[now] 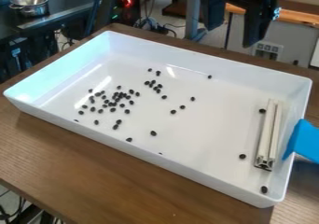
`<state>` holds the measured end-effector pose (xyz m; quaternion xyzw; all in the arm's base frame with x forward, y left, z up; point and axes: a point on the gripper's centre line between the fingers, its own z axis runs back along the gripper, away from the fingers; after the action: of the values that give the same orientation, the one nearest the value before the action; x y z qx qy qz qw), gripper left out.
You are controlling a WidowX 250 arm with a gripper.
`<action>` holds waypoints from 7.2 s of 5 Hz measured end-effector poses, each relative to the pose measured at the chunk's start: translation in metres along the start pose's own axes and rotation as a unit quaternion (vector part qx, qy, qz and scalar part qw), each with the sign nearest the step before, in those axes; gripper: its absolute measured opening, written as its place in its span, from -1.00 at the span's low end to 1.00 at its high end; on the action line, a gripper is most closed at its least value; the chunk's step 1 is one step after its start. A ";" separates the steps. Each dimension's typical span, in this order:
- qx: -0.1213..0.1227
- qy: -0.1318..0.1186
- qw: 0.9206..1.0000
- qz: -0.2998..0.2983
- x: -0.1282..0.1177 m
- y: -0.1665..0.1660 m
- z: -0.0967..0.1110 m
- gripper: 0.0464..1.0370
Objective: Sweep into pile
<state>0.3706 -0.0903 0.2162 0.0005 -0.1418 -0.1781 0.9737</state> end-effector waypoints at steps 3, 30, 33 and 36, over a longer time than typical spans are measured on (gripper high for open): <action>-0.029 0.008 0.995 0.097 -0.009 -0.045 -0.047 0.93; -0.083 -0.009 0.982 0.169 -0.036 -0.005 -0.051 -0.35; -0.056 0.011 0.970 0.235 -0.003 -0.030 -0.106 -0.35; -0.063 -0.003 0.971 0.230 0.003 -0.016 -0.132 -0.35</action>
<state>0.4038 -0.1130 0.0898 -0.0935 -0.1293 0.0416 0.9863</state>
